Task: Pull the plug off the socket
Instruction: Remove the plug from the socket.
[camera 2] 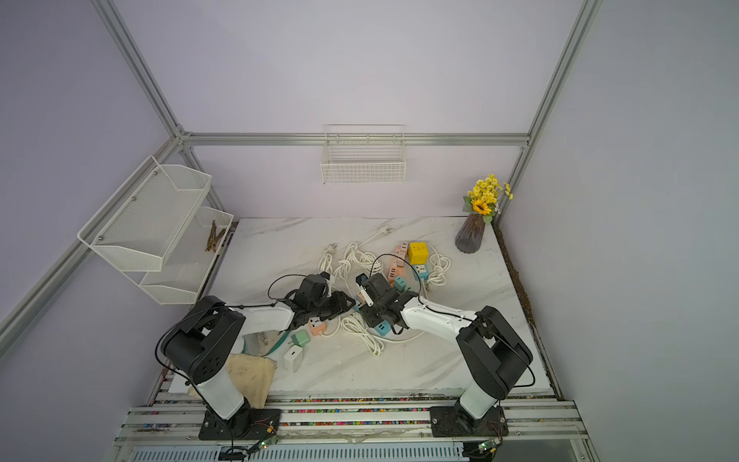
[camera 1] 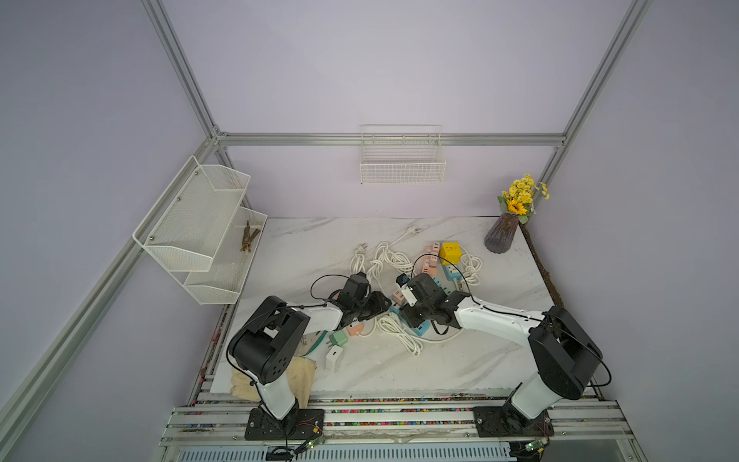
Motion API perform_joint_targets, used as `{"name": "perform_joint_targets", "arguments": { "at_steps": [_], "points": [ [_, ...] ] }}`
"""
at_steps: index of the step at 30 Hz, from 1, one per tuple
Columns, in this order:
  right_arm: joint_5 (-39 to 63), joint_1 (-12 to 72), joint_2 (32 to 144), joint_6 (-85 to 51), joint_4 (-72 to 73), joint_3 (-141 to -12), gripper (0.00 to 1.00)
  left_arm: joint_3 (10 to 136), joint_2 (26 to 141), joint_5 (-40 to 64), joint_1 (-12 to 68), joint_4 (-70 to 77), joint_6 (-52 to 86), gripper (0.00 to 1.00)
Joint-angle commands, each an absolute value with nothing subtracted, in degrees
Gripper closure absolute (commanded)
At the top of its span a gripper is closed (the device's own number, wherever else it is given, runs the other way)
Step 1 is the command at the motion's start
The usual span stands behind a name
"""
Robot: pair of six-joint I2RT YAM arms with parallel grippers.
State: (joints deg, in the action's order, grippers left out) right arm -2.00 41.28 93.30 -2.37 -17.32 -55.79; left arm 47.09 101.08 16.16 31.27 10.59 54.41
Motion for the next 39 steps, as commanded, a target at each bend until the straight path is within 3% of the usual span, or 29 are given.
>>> {"name": "perform_joint_targets", "arguments": {
  "at_steps": [1, 11, 17, 21, 24, 28, 32, 37, 39],
  "points": [
    [2.2, 42.4, 93.4, -2.4, -17.4, -54.9, 0.56, 49.8, 103.8, 15.1, 31.1, 7.6, 53.5, 0.52],
    [1.4, 44.6, 93.6, -1.2, -17.4, -55.5, 0.59, 52.3, 107.9, 14.2, 31.0, 3.5, 53.5, 0.63],
    [-10.5, 43.8, 91.2, -7.2, -16.8, -53.9, 0.63, 53.9, 109.6, 12.9, 30.4, -1.8, 53.3, 0.70],
    [-0.7, 40.0, 89.0, -7.5, -14.6, -51.7, 0.64, 53.9, 110.6, 13.8, 29.2, -2.4, 53.5, 0.71],
    [6.7, 41.7, 89.5, -2.9, -14.2, -52.5, 0.67, 54.1, 111.2, 14.4, 28.8, -2.6, 53.4, 0.72],
    [-1.6, 50.7, 92.4, -0.2, -16.9, -56.6, 0.67, 54.4, 111.6, 15.2, 28.8, -2.5, 53.2, 0.72],
    [-11.9, 49.9, 93.3, -6.5, -19.4, -57.3, 0.67, 54.4, 111.4, 15.0, 28.7, -2.7, 52.9, 0.72],
    [9.5, 37.9, 88.7, -9.8, -13.8, -50.9, 0.71, 54.4, 111.1, 15.5, 28.7, -2.6, 52.7, 0.72],
    [13.1, 36.2, 88.8, -9.9, -12.8, -50.1, 0.72, 54.3, 110.9, 15.5, 28.7, -2.5, 52.6, 0.73]
  ]
}}
